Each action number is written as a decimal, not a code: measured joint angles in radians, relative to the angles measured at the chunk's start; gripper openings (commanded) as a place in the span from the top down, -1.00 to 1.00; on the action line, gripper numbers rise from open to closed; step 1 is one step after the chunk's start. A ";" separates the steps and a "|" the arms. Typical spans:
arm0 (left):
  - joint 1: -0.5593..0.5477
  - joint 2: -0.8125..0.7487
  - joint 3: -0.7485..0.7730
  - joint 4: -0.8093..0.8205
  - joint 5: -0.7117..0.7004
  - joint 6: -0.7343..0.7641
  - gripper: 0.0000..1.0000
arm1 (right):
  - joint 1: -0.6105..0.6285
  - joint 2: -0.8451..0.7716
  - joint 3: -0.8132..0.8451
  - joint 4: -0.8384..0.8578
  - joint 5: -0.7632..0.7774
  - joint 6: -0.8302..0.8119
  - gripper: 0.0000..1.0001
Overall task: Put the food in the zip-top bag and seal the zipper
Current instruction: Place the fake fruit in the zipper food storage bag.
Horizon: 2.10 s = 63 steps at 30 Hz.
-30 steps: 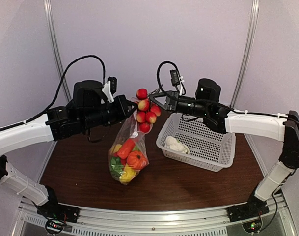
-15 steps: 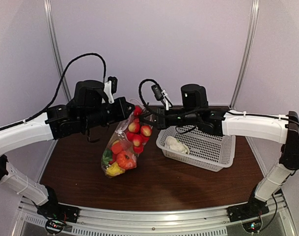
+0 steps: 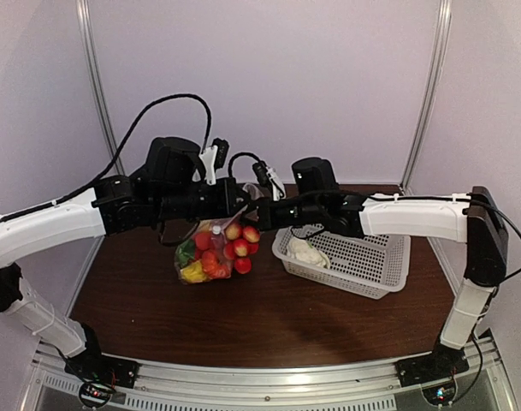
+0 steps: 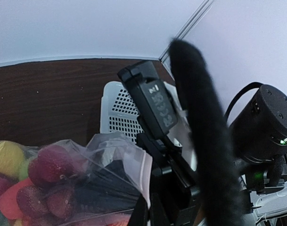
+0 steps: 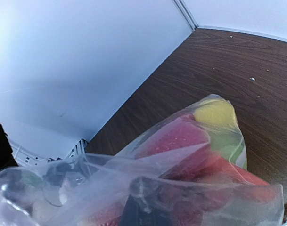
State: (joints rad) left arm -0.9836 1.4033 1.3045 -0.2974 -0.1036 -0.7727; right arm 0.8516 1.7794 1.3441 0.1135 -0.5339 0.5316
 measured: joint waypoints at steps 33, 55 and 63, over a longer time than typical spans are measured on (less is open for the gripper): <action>-0.066 0.175 -0.004 0.039 -0.016 -0.064 1.00 | -0.140 0.014 -0.141 0.102 0.077 0.711 1.00; -0.106 0.041 -0.087 0.212 -0.153 -0.205 1.00 | -0.139 -0.031 0.024 -0.141 0.149 0.614 0.10; -0.076 -0.069 -0.145 0.195 -0.207 -0.203 1.00 | -0.143 -0.117 0.024 -0.097 0.089 0.595 -0.02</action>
State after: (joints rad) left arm -1.0599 1.3346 1.1595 -0.1024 -0.3107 -0.9756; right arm 0.7090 1.6619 1.3678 0.0162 -0.4454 1.1267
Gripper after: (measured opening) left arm 0.015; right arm 0.488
